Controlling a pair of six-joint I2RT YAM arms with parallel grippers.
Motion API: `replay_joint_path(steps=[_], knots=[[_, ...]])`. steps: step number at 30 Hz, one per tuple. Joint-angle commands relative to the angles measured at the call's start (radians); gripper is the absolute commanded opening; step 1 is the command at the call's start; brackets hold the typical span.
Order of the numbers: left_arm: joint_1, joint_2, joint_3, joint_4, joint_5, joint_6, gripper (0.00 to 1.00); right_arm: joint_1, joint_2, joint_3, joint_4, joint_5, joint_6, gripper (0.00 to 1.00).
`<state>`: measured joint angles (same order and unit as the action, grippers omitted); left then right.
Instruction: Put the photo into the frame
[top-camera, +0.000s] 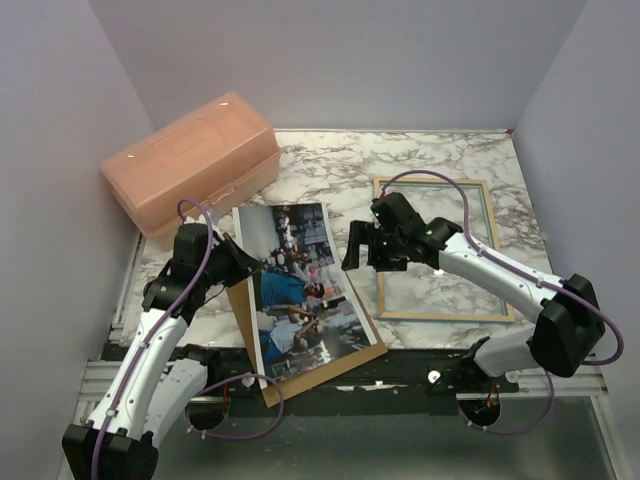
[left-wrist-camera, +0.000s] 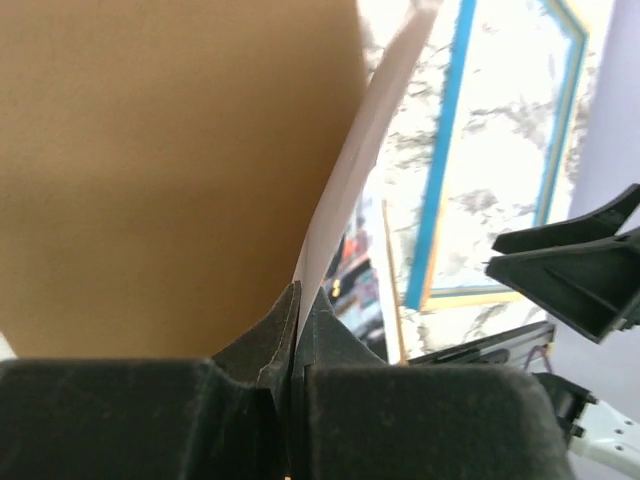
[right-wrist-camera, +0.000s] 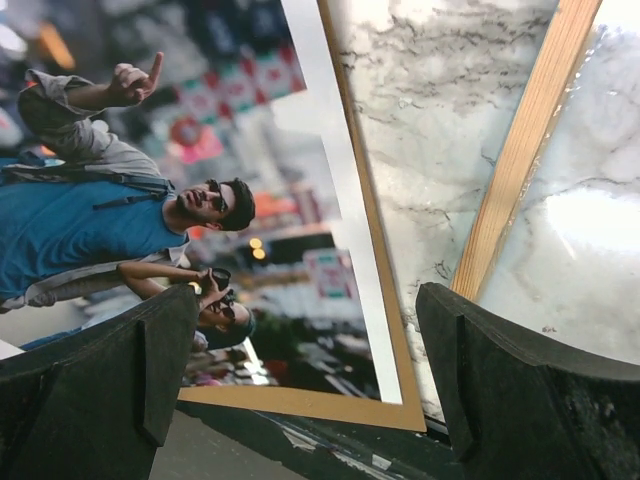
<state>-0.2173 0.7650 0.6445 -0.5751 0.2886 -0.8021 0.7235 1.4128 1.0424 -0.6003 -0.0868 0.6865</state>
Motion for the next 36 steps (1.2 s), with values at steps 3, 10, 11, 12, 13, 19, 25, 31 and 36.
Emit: replay_joint_path(steps=[3, 10, 11, 12, 13, 19, 25, 31, 36], knots=[[0.002, -0.096, 0.093, -0.053, 0.016, -0.105, 0.00, 0.036, -0.034, 0.117, -0.084, 0.068, -0.021, 1.00], [-0.001, -0.149, 0.173, -0.072, 0.015, -0.077, 0.00, 0.080, -0.041, 0.191, -0.031, 0.018, -0.002, 1.00], [-0.001, -0.153, 0.182, -0.075, 0.010, -0.076, 0.00, 0.082, -0.048, 0.192, -0.013, 0.002, 0.002, 1.00], [-0.001, -0.161, 0.188, -0.074, 0.007, -0.076, 0.00, 0.083, -0.055, 0.190, 0.004, -0.011, 0.007, 1.00], [-0.003, -0.166, 0.197, -0.070, 0.008, -0.072, 0.00, 0.083, -0.065, 0.191, 0.022, -0.027, 0.016, 1.00], [-0.013, -0.162, 0.286, -0.177, -0.076, -0.093, 0.00, 0.107, -0.102, 0.195, 0.100, -0.078, 0.056, 1.00], [-0.025, -0.183, 0.277, -0.219, -0.152, -0.162, 0.00, 0.266, -0.040, 0.284, 0.078, 0.030, 0.028, 1.00], [-0.027, -0.179, 0.254, -0.239, -0.191, -0.177, 0.00, 0.493, 0.080, 0.469, -0.030, 0.317, -0.004, 1.00], [-0.027, -0.167, 0.230, -0.236, -0.197, -0.190, 0.00, 0.656, 0.213, 0.617, -0.120, 0.526, -0.013, 1.00]])
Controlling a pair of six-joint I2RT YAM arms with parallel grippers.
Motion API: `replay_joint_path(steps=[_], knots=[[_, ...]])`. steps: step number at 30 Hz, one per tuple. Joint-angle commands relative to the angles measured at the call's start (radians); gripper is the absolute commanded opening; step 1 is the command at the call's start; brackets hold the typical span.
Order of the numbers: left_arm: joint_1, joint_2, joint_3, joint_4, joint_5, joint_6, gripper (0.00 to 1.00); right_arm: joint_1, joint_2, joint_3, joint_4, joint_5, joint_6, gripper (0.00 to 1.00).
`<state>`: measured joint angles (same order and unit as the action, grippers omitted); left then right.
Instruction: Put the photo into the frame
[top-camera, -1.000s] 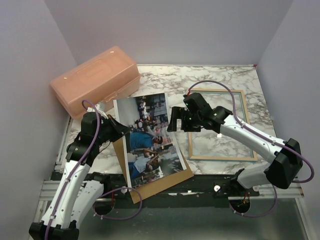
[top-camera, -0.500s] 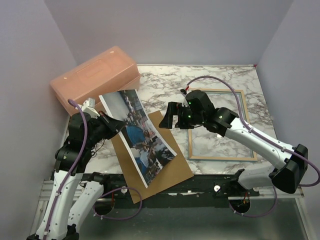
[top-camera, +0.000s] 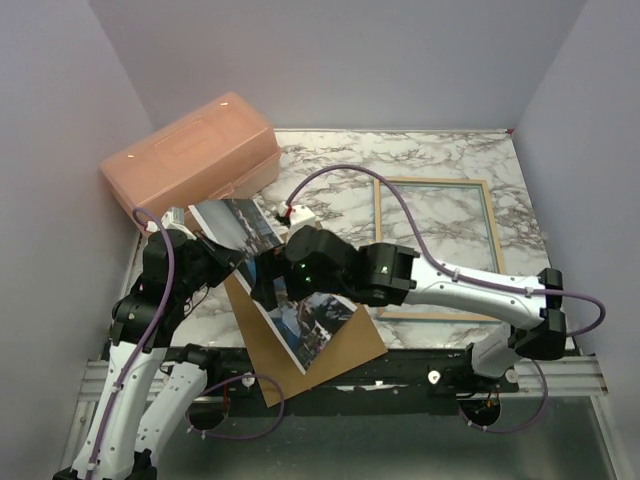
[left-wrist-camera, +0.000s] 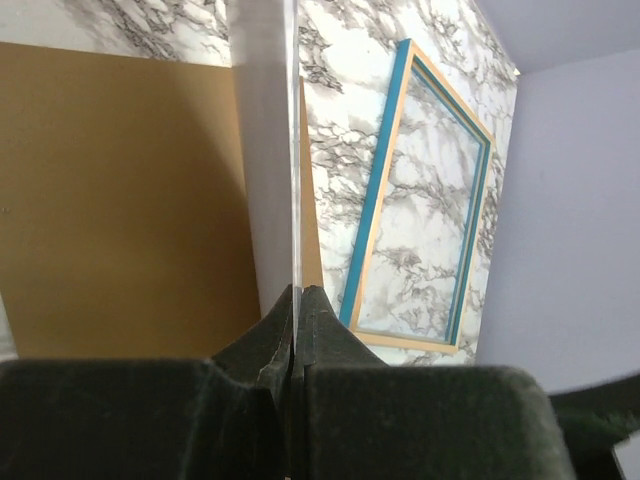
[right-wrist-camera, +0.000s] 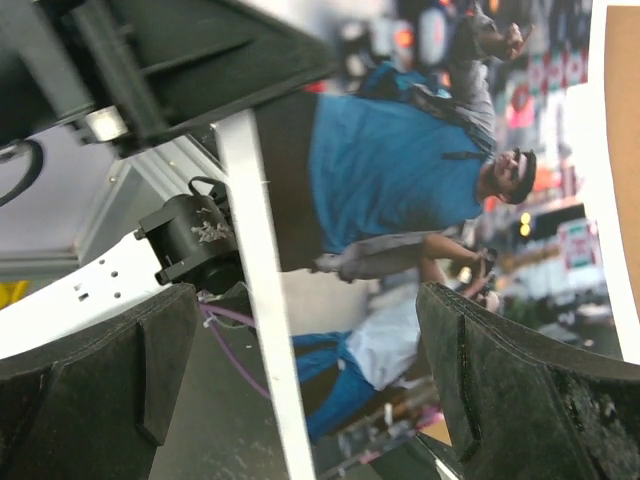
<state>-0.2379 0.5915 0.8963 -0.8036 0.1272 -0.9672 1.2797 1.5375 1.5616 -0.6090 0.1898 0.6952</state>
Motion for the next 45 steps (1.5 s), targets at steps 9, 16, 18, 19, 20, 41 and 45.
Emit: replay_joint_path(steps=[9, 16, 18, 19, 20, 41, 45], knots=[[-0.006, 0.012, -0.053, 0.025, -0.006, -0.050, 0.00, 0.301, 0.314, 0.309, -0.289, 0.646, -0.023, 0.97], [-0.006, 0.004, -0.060, 0.026, -0.001, -0.058, 0.01, 0.374, 0.454, 0.435, -0.414, 0.870, 0.002, 0.92], [-0.006, -0.002, -0.063, 0.030, 0.002, -0.061, 0.01, 0.378, 0.490, 0.461, -0.449, 0.898, 0.010, 0.86], [-0.006, -0.003, -0.065, 0.032, 0.003, -0.062, 0.02, 0.376, 0.506, 0.468, -0.465, 0.909, 0.010, 0.80], [-0.006, -0.005, -0.065, 0.033, 0.002, -0.062, 0.02, 0.377, 0.525, 0.479, -0.485, 0.923, 0.022, 0.75], [-0.006, -0.013, -0.069, 0.050, 0.014, -0.057, 0.07, 0.346, 0.605, 0.506, -0.566, 0.951, 0.072, 0.29], [-0.006, -0.013, -0.062, 0.049, 0.015, -0.053, 0.14, 0.346, 0.616, 0.524, -0.582, 0.953, 0.072, 0.12]])
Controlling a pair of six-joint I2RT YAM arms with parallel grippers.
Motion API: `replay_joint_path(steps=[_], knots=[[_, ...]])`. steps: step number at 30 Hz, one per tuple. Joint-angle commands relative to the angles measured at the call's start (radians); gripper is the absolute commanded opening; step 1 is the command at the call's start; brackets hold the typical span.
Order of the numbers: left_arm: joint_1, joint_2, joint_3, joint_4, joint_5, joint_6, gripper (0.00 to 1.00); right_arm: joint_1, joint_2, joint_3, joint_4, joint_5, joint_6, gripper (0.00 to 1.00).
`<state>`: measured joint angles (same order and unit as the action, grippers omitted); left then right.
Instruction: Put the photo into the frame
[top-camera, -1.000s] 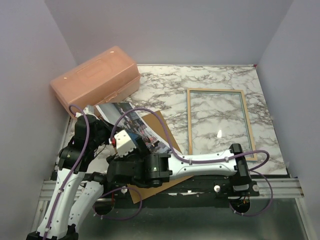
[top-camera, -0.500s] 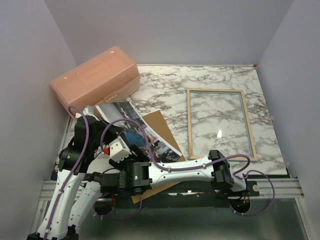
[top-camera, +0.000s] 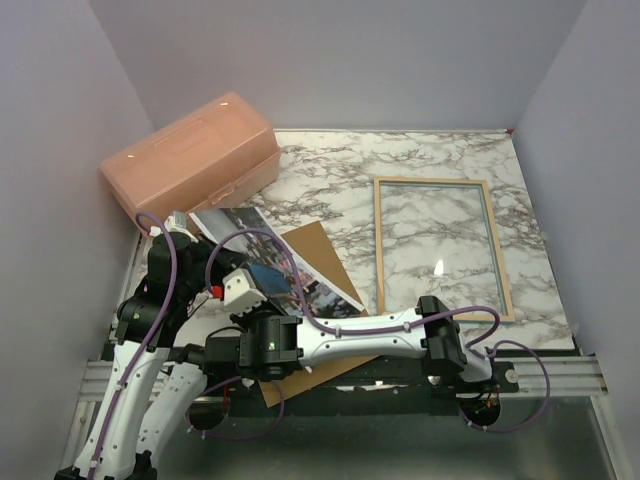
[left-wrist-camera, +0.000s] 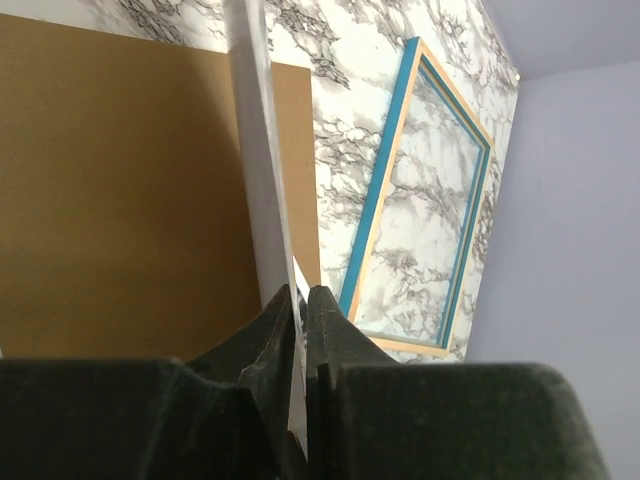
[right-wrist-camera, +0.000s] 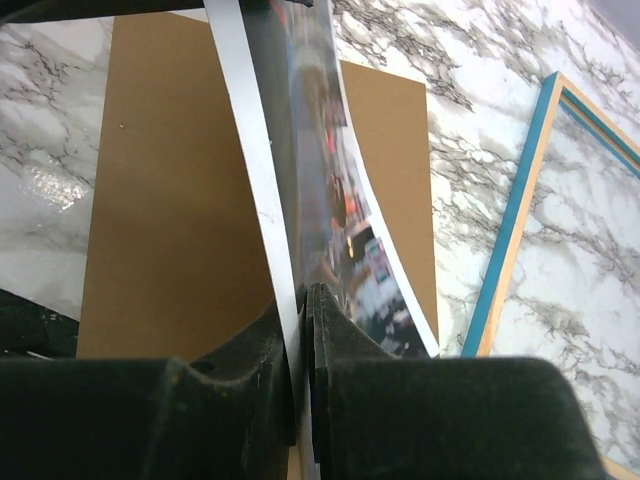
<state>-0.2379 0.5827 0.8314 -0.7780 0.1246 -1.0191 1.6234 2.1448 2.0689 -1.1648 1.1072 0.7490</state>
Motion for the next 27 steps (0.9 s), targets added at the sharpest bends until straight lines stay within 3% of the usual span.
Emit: replay_joint_path(steps=[1, 3, 5, 8, 11, 16, 21, 27], knots=[[-0.006, -0.006, 0.004, 0.023, 0.020, 0.002, 0.17, 0.003, 0.010, 0.019, -0.028, 0.035, 0.019, 0.08], [-0.006, -0.008, 0.007, 0.025, 0.021, 0.006, 0.27, 0.002, 0.008, 0.020, -0.029, 0.033, 0.017, 0.01], [-0.007, -0.009, 0.008, 0.032, 0.028, 0.015, 0.39, -0.002, 0.004, 0.020, -0.029, 0.030, 0.018, 0.01], [-0.006, -0.006, 0.009, 0.038, 0.037, 0.021, 0.66, -0.013, -0.013, 0.009, -0.024, 0.000, 0.022, 0.01], [-0.006, -0.008, 0.012, 0.039, 0.037, 0.032, 0.84, -0.036, -0.059, -0.037, 0.018, -0.061, 0.017, 0.01], [-0.006, -0.017, 0.023, 0.041, 0.035, 0.057, 0.91, -0.118, -0.227, -0.228, 0.223, -0.256, -0.044, 0.01], [-0.006, -0.032, 0.029, 0.050, 0.040, 0.071, 0.92, -0.244, -0.440, -0.436, 0.418, -0.470, -0.062, 0.01], [-0.007, -0.019, 0.008, 0.092, 0.080, 0.074, 0.92, -0.399, -0.703, -0.624, 0.537, -0.611, -0.049, 0.01]])
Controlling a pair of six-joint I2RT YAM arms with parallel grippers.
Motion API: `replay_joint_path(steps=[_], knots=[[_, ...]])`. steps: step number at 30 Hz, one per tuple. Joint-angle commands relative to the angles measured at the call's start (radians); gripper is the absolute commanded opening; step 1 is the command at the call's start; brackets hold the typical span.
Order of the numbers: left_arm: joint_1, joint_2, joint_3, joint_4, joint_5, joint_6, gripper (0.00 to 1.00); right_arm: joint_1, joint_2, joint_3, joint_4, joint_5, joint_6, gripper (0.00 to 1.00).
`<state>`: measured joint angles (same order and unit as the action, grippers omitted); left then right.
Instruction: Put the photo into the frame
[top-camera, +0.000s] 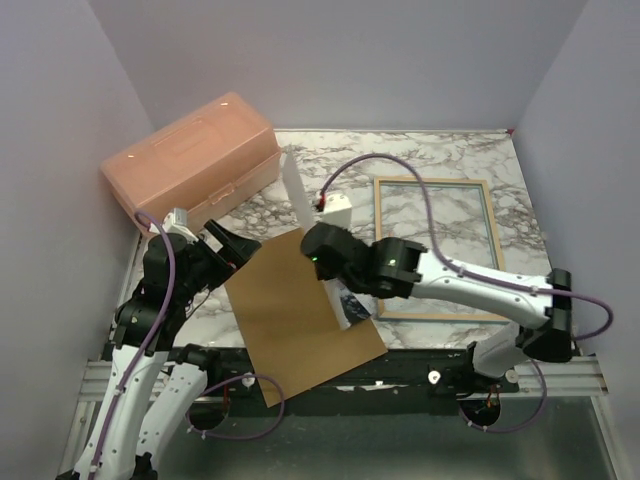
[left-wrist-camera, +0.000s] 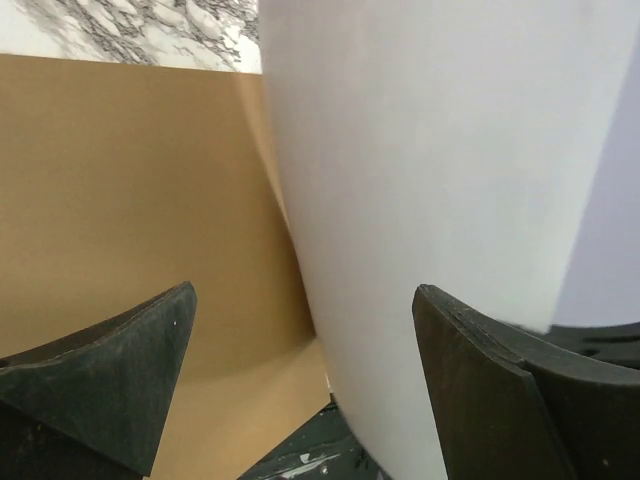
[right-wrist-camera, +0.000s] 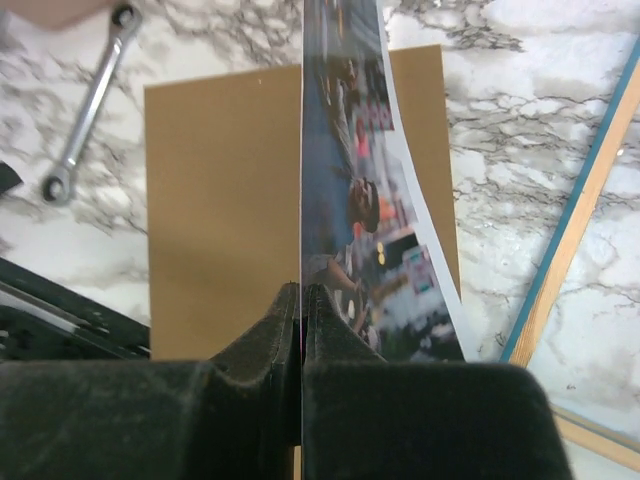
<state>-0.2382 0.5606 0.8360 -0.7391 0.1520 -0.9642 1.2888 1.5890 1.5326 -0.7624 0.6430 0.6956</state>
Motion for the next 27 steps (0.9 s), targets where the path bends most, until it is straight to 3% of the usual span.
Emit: replay_joint_path(steps=[1, 7, 17, 27], knots=[[-0.007, 0.008, -0.007, 0.064, 0.063, 0.018, 0.92, -0.088, -0.193, -0.108, 0.145, -0.156, 0.010, 0.01], [-0.036, 0.093, -0.061, 0.135, 0.127, 0.011, 0.92, -0.144, -0.417, -0.164, 0.158, -0.081, 0.035, 0.01], [-0.282, 0.383, -0.052, 0.263, 0.071, -0.030, 0.92, -0.144, -0.725, -0.219, 0.138, 0.142, 0.091, 0.01], [-0.491, 0.766, 0.105, 0.354, 0.063, -0.065, 0.91, -0.144, -0.773, -0.180, 0.025, 0.181, 0.119, 0.01]])
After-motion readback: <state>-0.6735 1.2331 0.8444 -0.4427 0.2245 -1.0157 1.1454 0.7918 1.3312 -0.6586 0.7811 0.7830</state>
